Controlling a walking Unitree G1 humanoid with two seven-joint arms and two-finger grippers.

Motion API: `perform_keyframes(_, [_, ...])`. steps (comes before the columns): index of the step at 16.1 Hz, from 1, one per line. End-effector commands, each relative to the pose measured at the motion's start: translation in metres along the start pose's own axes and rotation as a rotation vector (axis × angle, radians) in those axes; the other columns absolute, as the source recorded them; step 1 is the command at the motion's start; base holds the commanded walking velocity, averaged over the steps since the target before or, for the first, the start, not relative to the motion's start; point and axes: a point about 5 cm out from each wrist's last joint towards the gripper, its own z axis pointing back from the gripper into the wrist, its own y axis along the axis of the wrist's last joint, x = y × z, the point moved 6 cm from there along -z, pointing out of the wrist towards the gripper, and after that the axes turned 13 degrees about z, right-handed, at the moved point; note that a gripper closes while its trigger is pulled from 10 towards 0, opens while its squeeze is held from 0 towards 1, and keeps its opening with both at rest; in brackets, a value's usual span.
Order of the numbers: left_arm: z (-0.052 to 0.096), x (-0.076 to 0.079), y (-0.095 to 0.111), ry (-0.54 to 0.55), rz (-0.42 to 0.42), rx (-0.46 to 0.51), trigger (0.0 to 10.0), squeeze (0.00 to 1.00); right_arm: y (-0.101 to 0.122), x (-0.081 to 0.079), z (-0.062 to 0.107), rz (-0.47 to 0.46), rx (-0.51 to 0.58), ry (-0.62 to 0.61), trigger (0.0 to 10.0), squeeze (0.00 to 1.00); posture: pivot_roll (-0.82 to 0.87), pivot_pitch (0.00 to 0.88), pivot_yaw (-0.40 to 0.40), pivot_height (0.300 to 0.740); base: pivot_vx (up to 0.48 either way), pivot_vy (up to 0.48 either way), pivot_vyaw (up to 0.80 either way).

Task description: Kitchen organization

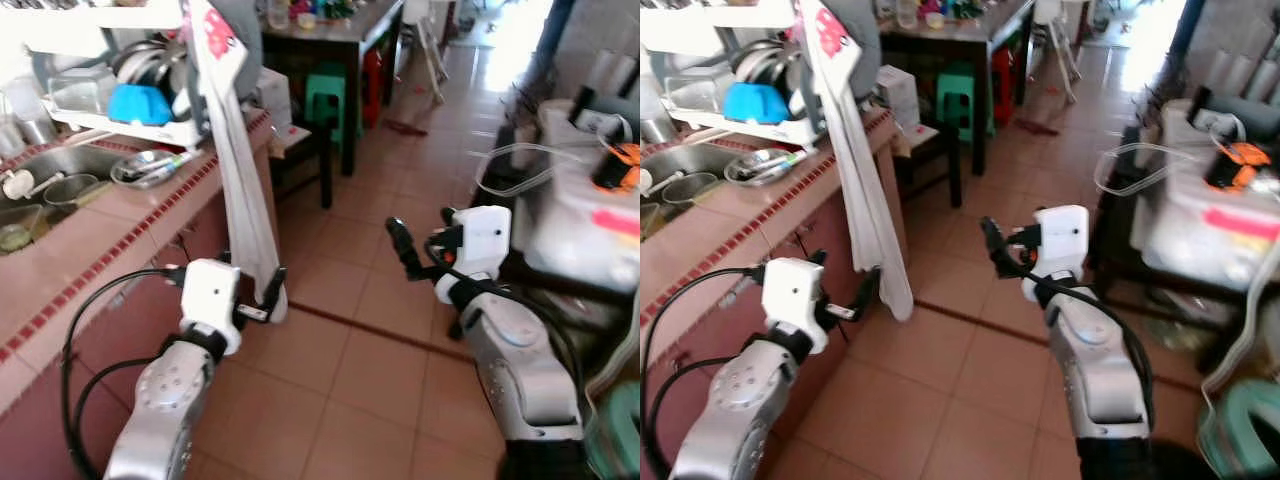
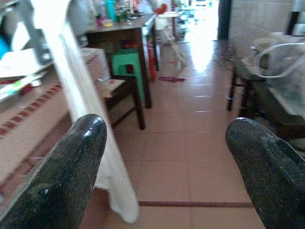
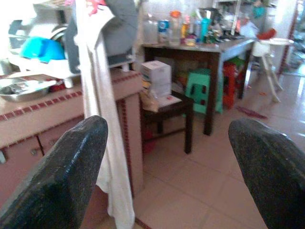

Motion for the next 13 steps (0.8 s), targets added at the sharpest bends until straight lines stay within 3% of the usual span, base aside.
perform_keyframes(1, [0.0019, -0.0066, 0.0018, 0.014, -0.011, -0.002, 10.0, 0.0, 0.0085, -0.0079, -0.0028, -0.006, 0.029, 0.021, 10.0, 0.0, 0.04, 0.049, 0.045, 0.74, 0.48, 0.0, 0.0])
perform_keyframes(13, [0.0017, -0.0054, 0.0009, 0.011, -0.017, -0.004, 10.0, 0.0, 0.0085, -0.0083, -0.0032, -0.004, 0.033, 0.021, 10.0, 0.0, 0.04, 0.045, 0.045, 0.74, 0.48, 0.0, 0.0])
